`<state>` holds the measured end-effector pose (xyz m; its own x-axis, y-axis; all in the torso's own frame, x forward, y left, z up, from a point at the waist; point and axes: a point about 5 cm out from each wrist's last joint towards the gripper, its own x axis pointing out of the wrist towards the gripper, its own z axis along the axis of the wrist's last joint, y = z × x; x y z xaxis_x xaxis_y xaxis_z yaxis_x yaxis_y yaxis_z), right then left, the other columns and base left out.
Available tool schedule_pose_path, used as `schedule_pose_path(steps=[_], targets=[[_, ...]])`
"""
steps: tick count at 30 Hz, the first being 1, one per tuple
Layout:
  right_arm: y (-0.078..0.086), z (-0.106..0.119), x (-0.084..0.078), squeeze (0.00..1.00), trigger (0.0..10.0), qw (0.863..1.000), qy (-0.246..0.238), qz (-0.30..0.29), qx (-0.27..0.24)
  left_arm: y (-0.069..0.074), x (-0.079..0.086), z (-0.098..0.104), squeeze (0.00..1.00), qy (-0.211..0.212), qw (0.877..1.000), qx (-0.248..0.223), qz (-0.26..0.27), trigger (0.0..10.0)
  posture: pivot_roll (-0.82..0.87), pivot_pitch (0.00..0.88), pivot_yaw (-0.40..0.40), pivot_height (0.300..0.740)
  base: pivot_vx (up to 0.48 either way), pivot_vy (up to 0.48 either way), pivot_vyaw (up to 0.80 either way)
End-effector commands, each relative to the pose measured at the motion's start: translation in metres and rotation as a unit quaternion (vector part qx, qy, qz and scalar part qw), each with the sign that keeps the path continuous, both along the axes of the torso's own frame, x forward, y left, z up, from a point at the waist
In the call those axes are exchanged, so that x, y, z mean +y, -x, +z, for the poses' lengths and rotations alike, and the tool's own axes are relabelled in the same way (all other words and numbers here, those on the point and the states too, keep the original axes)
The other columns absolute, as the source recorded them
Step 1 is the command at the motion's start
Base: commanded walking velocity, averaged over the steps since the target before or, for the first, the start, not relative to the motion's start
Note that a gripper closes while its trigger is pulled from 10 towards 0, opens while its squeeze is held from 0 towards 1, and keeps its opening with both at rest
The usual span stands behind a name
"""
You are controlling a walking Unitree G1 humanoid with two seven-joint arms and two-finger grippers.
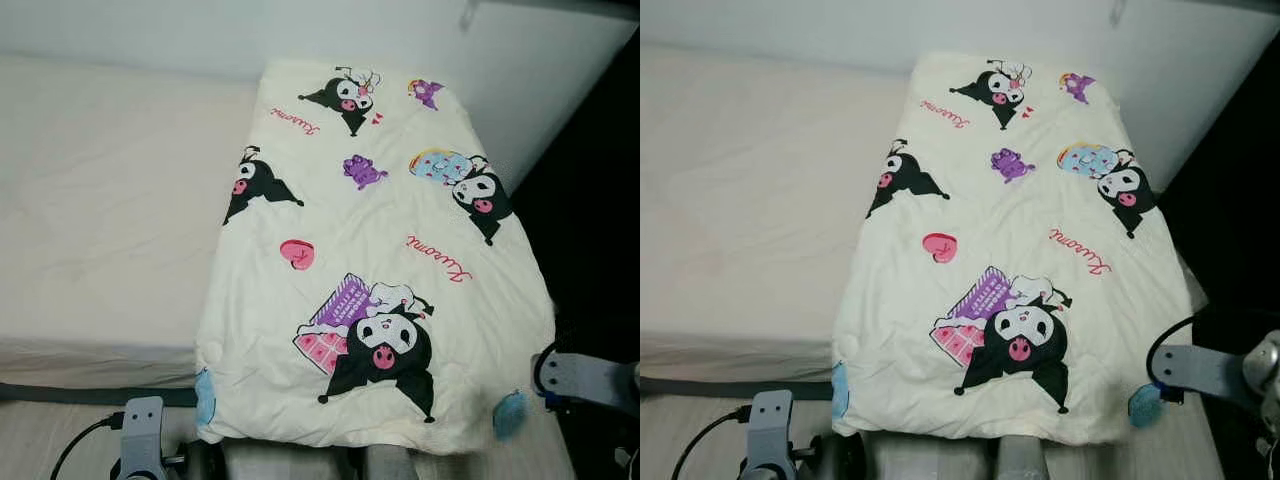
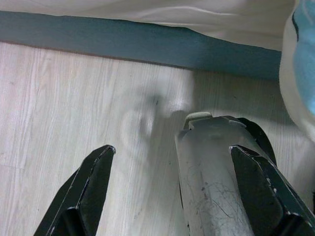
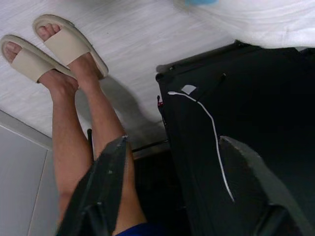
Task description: Clean up the room
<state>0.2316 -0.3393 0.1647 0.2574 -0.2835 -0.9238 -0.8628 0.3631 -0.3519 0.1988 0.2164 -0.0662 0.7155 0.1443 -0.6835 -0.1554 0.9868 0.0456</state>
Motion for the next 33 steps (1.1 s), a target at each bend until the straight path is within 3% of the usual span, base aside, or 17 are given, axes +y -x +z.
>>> schedule_pose_path(steps=[1,2,3,4,5,6,7,8,9,10,11,13,15,17,24,28,33], targets=[[-0.004,0.008,-0.001,1.00,10.0,1.000,-0.002,-0.011,-0.029,0.038,-0.033,-0.027,0.00,0.057,0.993,0.095,-0.041,10.0,-0.23,0.170,-0.149,0.590,0.000,0.000,0.00],[-0.035,0.018,0.016,1.00,10.0,0.985,-0.079,-0.025,-0.151,0.041,-0.032,-0.028,0.00,0.056,0.993,0.100,-0.040,10.0,-0.23,0.163,-0.136,0.590,0.000,0.000,0.00],[-0.035,0.018,0.016,1.00,10.0,0.985,-0.079,-0.025,-0.151,0.041,-0.032,-0.028,0.00,0.056,0.993,0.100,-0.040,10.0,-0.23,0.163,-0.136,0.590,0.000,0.000,0.00],[-0.048,0.021,0.025,1.00,10.0,0.972,-0.117,-0.030,-0.200,0.042,-0.031,-0.028,0.00,0.054,0.992,0.102,-0.040,10.0,-0.23,0.162,-0.134,0.590,0.000,0.000,0.00],[-0.066,0.025,0.039,0.44,10.0,0.946,-0.179,-0.044,-0.267,0.043,-0.030,-0.028,0.00,0.050,0.992,0.106,-0.040,10.0,-0.22,0.157,-0.130,0.590,0.000,0.000,0.00],[-0.066,0.025,0.039,0.44,10.0,0.946,-0.179,-0.044,-0.267,0.043,-0.030,-0.028,0.00,0.050,0.992,0.106,-0.040,10.0,-0.22,0.157,-0.130,0.590,0.000,0.000,0.00],[-0.093,0.027,0.071,0.00,10.0,0.869,-0.328,-0.082,-0.361,0.044,-0.026,-0.029,0.00,0.041,0.992,0.111,-0.036,10.0,-0.21,0.153,-0.119,0.590,0.000,0.000,0.00],[-0.093,0.027,0.071,0.00,10.0,0.869,-0.328,-0.082,-0.361,0.044,-0.026,-0.029,0.00,0.041,0.992,0.111,-0.036,10.0,-0.21,0.153,-0.119,0.590,0.000,0.000,0.00],[-0.100,0.027,0.084,0.00,10.0,0.836,-0.384,-0.094,-0.381,0.044,-0.025,-0.029,0.00,0.038,0.992,0.111,-0.034,10.0,-0.21,0.153,-0.119,0.590,0.000,0.000,0.00],[-0.106,0.020,0.099,0.00,10.0,0.789,-0.460,-0.126,-0.388,0.043,-0.023,-0.028,0.00,0.033,0.993,0.112,-0.033,10.0,-0.20,0.148,-0.109,0.595,0.000,0.000,0.00],[-0.106,0.020,0.099,0.00,10.0,0.789,-0.460,-0.126,-0.388,0.043,-0.023,-0.028,0.00,0.033,0.993,0.112,-0.033,10.0,-0.20,0.148,-0.109,0.595,0.000,0.000,0.00],[-0.110,-0.012,0.128,0.00,10.0,0.721,-0.550,-0.183,-0.379,0.041,-0.018,-0.027,0.00,0.030,0.993,0.114,-0.023,10.0,-0.18,0.140,-0.091,0.605,0.000,0.000,0.00],[-0.110,-0.012,0.128,0.00,10.0,0.721,-0.550,-0.183,-0.379,0.041,-0.018,-0.027,0.00,0.030,0.993,0.114,-0.023,10.0,-0.18,0.140,-0.091,0.605,0.000,0.000,0.00],[-0.104,-0.055,0.155,0.00,10.0,0.683,-0.594,-0.239,-0.351,0.038,-0.015,-0.026,0.00,0.025,0.993,0.116,-0.021,10.0,-0.15,0.135,-0.072,0.615,0.000,0.000,0.00],[-0.097,-0.088,0.180,0.00,10.0,0.658,-0.612,-0.278,-0.340,0.033,-0.009,-0.023,0.00,0.013,0.993,0.114,-0.026,10.0,-0.15,0.122,-0.041,0.635,0.000,0.000,0.00],[-0.082,-0.125,0.182,0.00,10.0,0.703,-0.564,-0.289,-0.321,0.025,-0.009,-0.019,0.00,0.011,0.994,0.106,-0.022,10.0,-0.14,0.117,-0.040,0.655,0.000,0.000,0.00],[-0.061,-0.160,0.175,0.00,10.0,0.741,-0.513,-0.316,-0.297,0.019,-0.008,-0.016,0.00,0.011,0.995,0.098,-0.018,10.0,-0.13,0.111,-0.032,0.680,0.000,0.000,0.00]])
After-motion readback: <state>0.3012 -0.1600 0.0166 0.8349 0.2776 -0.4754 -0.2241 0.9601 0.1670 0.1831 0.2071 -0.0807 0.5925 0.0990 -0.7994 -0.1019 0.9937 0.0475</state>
